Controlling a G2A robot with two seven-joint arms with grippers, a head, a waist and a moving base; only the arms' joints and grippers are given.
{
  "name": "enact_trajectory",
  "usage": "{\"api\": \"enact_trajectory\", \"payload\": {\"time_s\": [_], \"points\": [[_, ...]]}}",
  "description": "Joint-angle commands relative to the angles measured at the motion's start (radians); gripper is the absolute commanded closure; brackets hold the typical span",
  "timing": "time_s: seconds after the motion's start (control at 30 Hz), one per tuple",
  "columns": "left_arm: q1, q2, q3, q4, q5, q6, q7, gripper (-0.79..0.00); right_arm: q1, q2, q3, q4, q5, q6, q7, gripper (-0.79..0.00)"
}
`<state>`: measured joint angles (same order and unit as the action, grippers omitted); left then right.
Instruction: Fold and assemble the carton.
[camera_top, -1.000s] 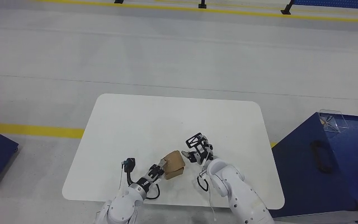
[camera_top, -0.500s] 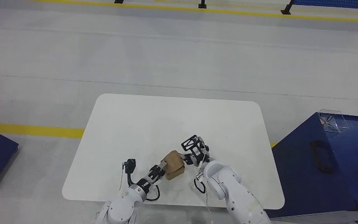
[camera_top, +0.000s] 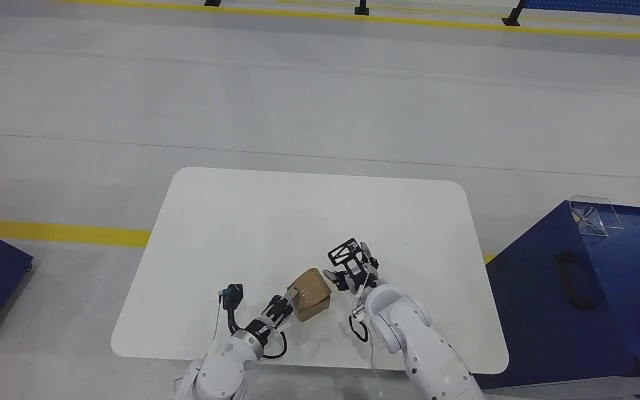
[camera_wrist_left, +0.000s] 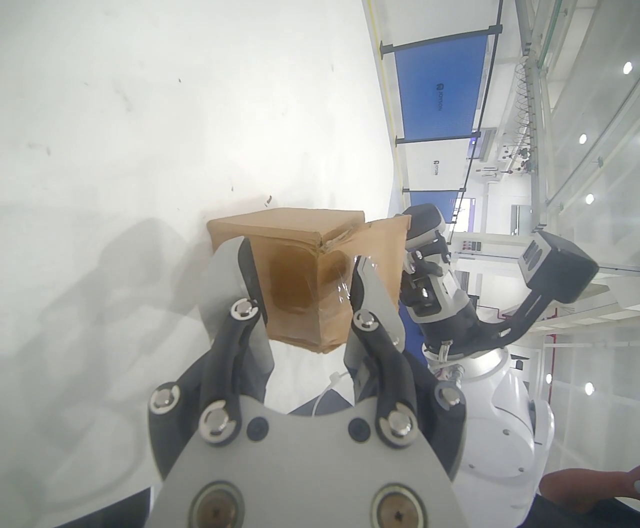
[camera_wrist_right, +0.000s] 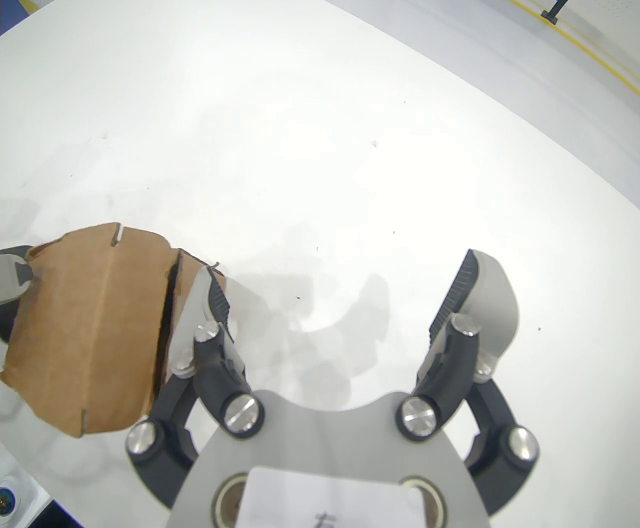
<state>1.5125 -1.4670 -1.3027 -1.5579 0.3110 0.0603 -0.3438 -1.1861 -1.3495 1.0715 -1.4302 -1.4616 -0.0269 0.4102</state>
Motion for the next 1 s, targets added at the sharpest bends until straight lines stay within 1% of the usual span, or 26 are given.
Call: {"api": "enact_trajectory", "payload": {"time_s": [0.0, 0.13, 0.23, 0.5, 0.73, 0.97], "points": [[0.0, 0.001, 0.001, 0.0, 0.0, 0.0, 0.003, -0.376, -0.009, 0.001, 0.011, -0.01, 0.016, -0.01, -0.005, -0.785], [0.003, 0.004, 0.005, -0.002, 0.0, -0.002, 0.008, -0.379, -0.038, 0.007, 0.023, -0.051, 0.028, -0.062, 0.001, -0.785], [0.003, 0.006, 0.01, -0.002, 0.0, -0.002, 0.011, -0.379, -0.048, 0.007, 0.016, -0.069, 0.009, -0.062, 0.008, -0.785], [0.0, 0.011, 0.022, 0.003, 0.004, 0.005, 0.017, -0.363, -0.039, 0.002, -0.001, -0.058, 0.008, -0.063, 0.009, -0.785], [-0.005, 0.015, 0.038, 0.007, 0.032, 0.022, 0.032, -0.339, -0.024, -0.003, -0.007, -0.027, 0.011, -0.062, 0.013, -0.785], [-0.013, 0.018, 0.047, 0.015, 0.043, 0.038, 0.037, -0.332, -0.014, -0.006, -0.006, -0.01, 0.015, -0.054, 0.015, -0.785]]}}
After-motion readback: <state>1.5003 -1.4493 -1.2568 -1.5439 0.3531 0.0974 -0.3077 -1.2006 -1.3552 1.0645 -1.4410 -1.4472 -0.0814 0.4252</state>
